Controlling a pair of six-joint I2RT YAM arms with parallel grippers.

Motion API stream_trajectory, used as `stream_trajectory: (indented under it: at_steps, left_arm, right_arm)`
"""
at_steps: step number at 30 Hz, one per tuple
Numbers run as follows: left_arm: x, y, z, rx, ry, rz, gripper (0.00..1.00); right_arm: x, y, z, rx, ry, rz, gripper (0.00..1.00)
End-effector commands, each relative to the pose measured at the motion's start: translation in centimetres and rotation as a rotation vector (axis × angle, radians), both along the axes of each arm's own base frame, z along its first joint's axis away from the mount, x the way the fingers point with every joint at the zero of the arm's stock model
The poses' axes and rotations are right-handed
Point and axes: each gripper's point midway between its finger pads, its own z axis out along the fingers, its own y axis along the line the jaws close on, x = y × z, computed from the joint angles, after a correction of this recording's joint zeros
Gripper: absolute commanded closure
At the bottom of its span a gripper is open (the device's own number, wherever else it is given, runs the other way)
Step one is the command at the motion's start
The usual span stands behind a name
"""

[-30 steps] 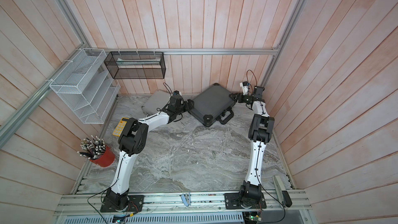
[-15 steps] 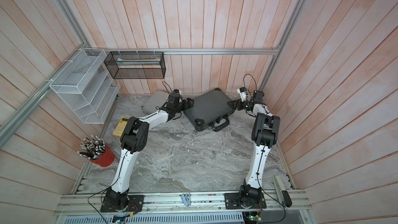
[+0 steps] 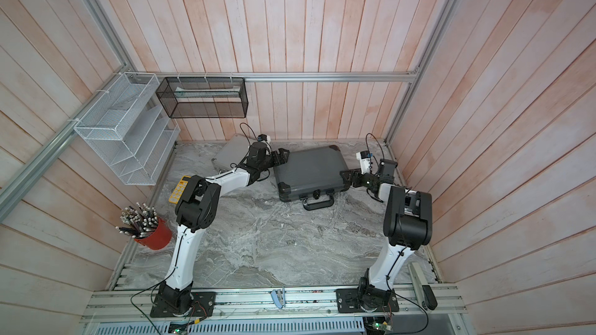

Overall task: Open the poker set cases
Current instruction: Move the poker set case to the center of the board.

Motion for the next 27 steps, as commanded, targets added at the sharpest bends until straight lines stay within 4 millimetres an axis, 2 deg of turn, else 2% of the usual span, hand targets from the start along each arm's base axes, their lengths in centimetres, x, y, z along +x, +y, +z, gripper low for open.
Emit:
stream_trajectory:
  at_steps: [1, 3, 6, 10, 13, 15, 18, 23, 27]
  left_arm:
    - [-5.9, -6.6, -1.6, -0.021, 0.061, -0.208, 0.04]
    - [-6.5, -6.7, -1.7, -0.024, 0.059, -0.22, 0.04]
    - [-6.9, -6.7, -1.5, -0.025, 0.056, -0.227, 0.04]
    - [-6.9, -6.4, -0.2, -0.021, 0.028, -0.222, 0.03]
    - [-6.6, -5.9, 1.4, -0.009, -0.004, -0.212, 0.02]
    - [-6.3, -5.0, 2.6, -0.003, -0.024, -0.194, 0.02]
    - [-6.0, -3.3, 4.4, 0.012, -0.061, -0.153, 0.02]
    - [-5.8, 0.7, 7.0, 0.057, -0.109, -0.048, 0.01]
    - [-6.4, 3.7, 8.8, 0.088, -0.134, 0.011, 0.0]
  right_arm:
    - [-3.4, 4.5, -1.0, 0.111, 0.108, 0.019, 0.43]
    - [-4.3, 3.9, -1.0, 0.11, 0.104, -0.048, 0.43]
    - [-4.6, 2.8, 0.1, 0.103, 0.072, -0.141, 0.43]
    - [-4.8, 1.4, 2.2, 0.099, 0.046, -0.255, 0.43]
    - [-4.6, -0.7, 2.9, 0.053, 0.057, -0.389, 0.42]
    - [-4.4, -2.1, 3.3, 0.023, 0.068, -0.452, 0.38]
    - [-4.4, -3.0, 4.3, 0.031, 0.059, -0.471, 0.36]
    - [-5.0, -3.3, 6.1, 0.023, 0.045, -0.467, 0.36]
    - [-6.0, -3.1, 5.8, 0.005, 0.084, -0.465, 0.37]
